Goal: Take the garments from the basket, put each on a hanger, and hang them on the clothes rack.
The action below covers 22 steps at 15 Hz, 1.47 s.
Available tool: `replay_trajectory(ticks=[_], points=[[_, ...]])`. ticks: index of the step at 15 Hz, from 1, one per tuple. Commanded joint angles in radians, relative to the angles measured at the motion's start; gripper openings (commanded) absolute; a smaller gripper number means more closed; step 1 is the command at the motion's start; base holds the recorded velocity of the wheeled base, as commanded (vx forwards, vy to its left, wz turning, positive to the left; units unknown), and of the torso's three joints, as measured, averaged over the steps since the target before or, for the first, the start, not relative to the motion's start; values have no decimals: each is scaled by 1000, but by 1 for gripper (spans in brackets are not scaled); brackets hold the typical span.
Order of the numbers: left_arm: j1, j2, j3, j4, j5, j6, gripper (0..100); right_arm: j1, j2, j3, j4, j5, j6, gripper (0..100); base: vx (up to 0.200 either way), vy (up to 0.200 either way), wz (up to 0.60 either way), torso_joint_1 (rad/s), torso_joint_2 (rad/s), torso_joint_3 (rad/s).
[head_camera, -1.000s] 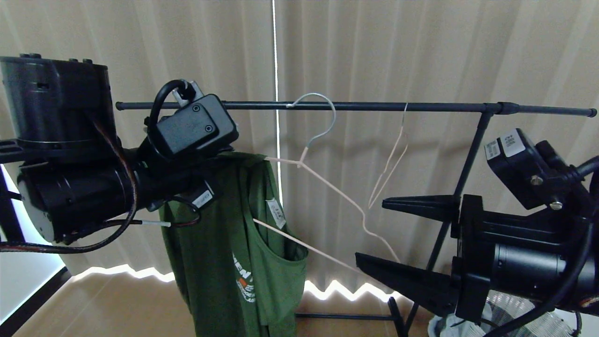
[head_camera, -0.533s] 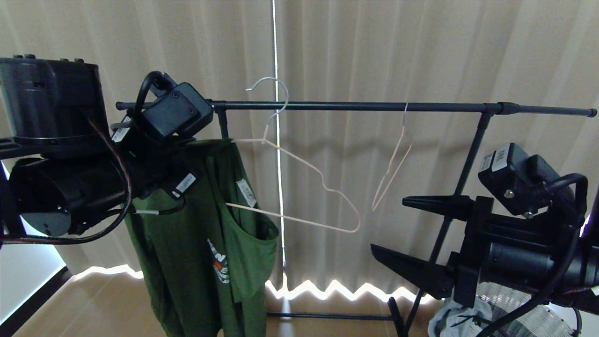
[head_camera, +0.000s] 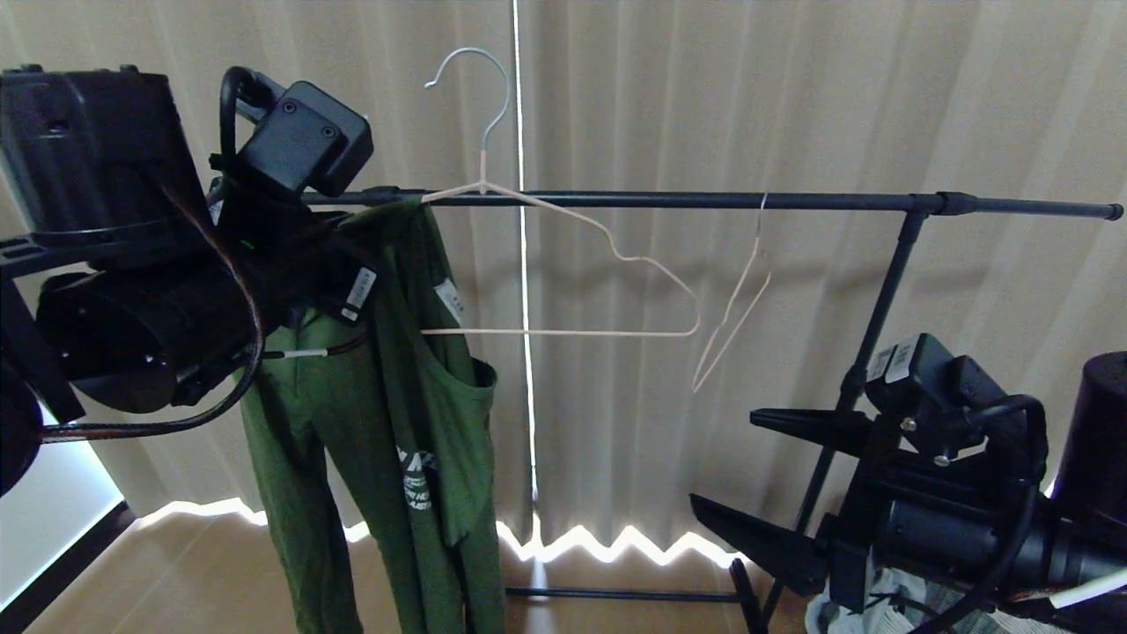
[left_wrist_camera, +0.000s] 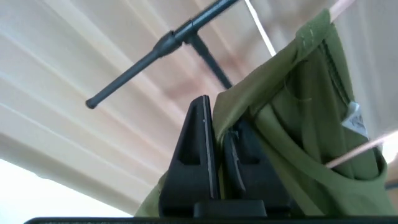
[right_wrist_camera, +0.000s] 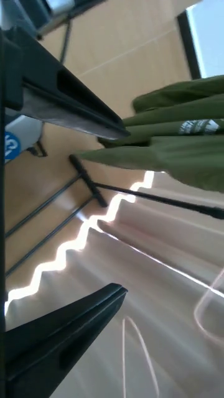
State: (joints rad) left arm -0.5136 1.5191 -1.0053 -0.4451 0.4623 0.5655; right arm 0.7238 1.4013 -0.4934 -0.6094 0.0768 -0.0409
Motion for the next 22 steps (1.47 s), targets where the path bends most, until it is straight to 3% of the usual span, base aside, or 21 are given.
replay_trajectory(ticks=[1, 5, 6, 11, 18, 22], points=[[-31, 1, -29, 0, -2, -35, 0, 35, 70, 35, -53, -3, 30, 100, 0, 0, 0, 0, 0, 0], [-89, -20, -30, 0, -11, -78, 0, 75, 168, 29, -179, -43, 62, 100, 0, 0, 0, 0, 0, 0], [-95, -31, -30, 0, -13, -79, 0, 86, 257, 24, -303, -97, 90, 100, 0, 0, 0, 0, 0, 0], [-138, -54, -6, 0, -13, -96, 0, 91, 455, -62, -560, -184, 98, 100, 0, 0, 0, 0, 0, 0], [-177, -73, -6, 0, -11, -99, 0, 95, 614, -205, -737, -198, 98, 100, 0, 0, 0, 0, 0, 0], [-198, -85, -3, 2, -8, -98, 0, 95, 630, -243, -744, -200, 96, 100, 0, 0, 0, 0, 0, 0]])
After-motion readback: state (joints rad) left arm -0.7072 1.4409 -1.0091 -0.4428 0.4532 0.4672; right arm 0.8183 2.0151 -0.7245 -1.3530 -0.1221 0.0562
